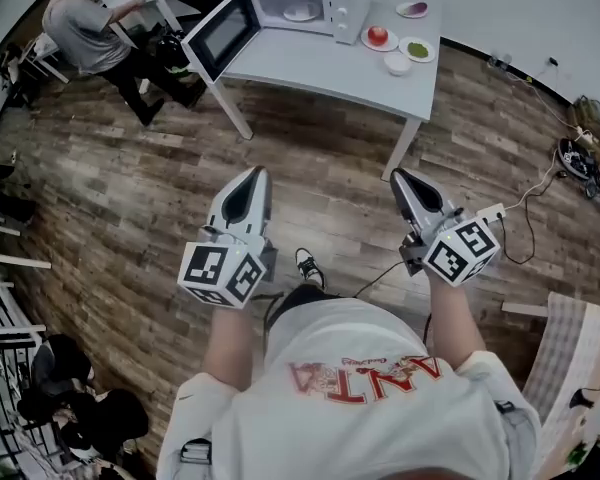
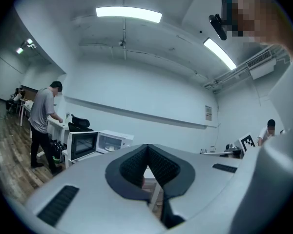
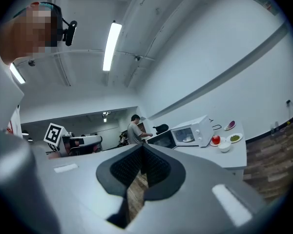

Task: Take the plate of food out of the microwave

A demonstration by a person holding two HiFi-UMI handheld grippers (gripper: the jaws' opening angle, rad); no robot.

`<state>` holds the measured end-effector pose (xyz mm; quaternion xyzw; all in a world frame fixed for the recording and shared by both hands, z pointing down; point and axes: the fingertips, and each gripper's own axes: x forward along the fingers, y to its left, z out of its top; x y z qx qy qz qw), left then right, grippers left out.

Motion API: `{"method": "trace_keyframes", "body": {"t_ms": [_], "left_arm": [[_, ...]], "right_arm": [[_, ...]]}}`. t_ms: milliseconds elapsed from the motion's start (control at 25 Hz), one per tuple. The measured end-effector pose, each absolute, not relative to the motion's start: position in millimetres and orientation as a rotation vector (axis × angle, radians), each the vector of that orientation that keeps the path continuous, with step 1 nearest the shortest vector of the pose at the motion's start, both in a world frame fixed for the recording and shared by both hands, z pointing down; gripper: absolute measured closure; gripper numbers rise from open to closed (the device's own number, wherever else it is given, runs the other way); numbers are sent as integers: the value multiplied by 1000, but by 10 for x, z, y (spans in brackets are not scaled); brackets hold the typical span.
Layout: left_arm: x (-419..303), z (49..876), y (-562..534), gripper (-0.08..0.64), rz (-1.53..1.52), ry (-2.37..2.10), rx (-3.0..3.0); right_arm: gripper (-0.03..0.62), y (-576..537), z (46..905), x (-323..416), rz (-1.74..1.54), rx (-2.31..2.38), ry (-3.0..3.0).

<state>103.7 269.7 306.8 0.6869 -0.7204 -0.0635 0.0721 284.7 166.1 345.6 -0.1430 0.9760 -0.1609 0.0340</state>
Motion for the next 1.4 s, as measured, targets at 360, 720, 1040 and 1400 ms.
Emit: {"method": "trace_keyframes", "body": {"t_ms": [360, 720, 1040, 1400], "left_arm": [[-570, 3075, 2175, 554, -167, -2200, 2014], [-1210, 3234, 2003, 554, -189, -2177, 2031], [-1545, 3219, 1746, 554, -215, -2178, 2029], [-1936, 3102, 809, 554, -245, -2215, 2039]], "right_arm": [[589, 1017, 3396, 1234, -547, -417, 3031], [589, 809, 3482, 448, -585, -405, 3092], [589, 393, 3488, 39, -638, -421, 3063], [589, -634, 3610, -360, -729, -419, 3001]]}}
